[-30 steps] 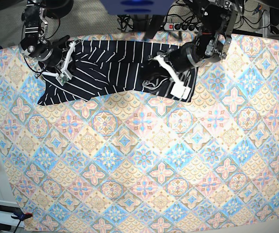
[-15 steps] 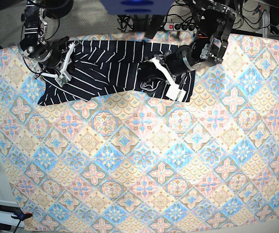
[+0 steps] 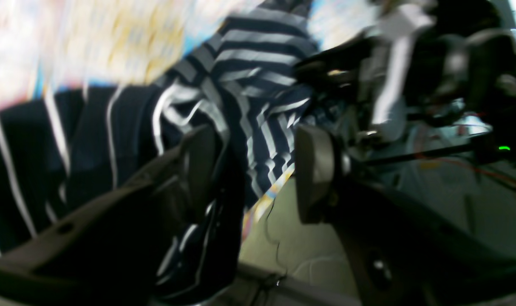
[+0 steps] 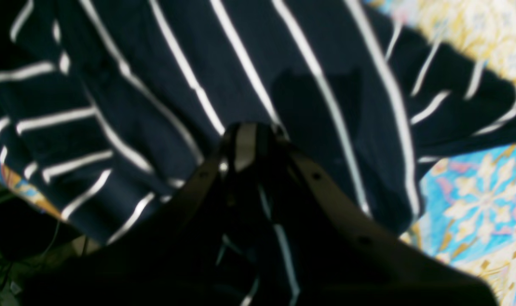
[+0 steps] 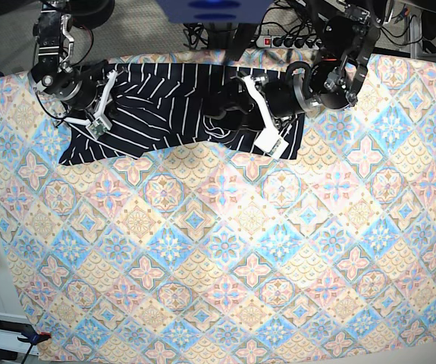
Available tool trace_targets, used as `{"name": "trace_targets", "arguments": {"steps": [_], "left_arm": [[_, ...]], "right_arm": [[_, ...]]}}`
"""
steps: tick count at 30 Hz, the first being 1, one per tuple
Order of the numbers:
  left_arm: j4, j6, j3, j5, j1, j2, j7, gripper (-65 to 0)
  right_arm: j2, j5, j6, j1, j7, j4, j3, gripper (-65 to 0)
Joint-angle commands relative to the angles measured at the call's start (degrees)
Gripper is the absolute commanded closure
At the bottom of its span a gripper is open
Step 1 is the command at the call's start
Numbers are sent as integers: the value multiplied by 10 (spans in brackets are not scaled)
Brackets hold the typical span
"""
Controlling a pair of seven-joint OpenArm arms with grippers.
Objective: Fold the T-shirt properly
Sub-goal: 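Fold the strip end held by the left gripper toward the right gripper, then pinch both ends of the folded strip with both grippers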
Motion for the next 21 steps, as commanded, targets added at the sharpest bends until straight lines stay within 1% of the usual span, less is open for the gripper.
{"name": "trace_targets", "arguments": {"steps": [1,4,6,10,12,16,21], "left_arm": [[11,-8,-18,-9,4,-14,-16,-304],[36,-8,-67,-10,24,-38,-25,-304],[50,-7,-111,-10,41,-57,-25,-304],[60,-7,-192,-50,72,-98,-25,-304],[49,-6,-217,-63,82,-110,-25,-304],[6,-6,-223,-65,84,-125,-24,-304],[-53,-5,-220,-65,71,-123,-24,-304]], "right_arm": [[7,4,-1,0,8,10,1,-52],[7,4,-1,0,8,10,1,-52],[7,4,-1,0,8,10,1,-52],[7,4,-1,0,8,10,1,-52],[7,4,-1,0,7,10,1,-52],[5,4,-1,0,6,10,1,-52],[5,4,-1,0,6,7,1,-52]]}}
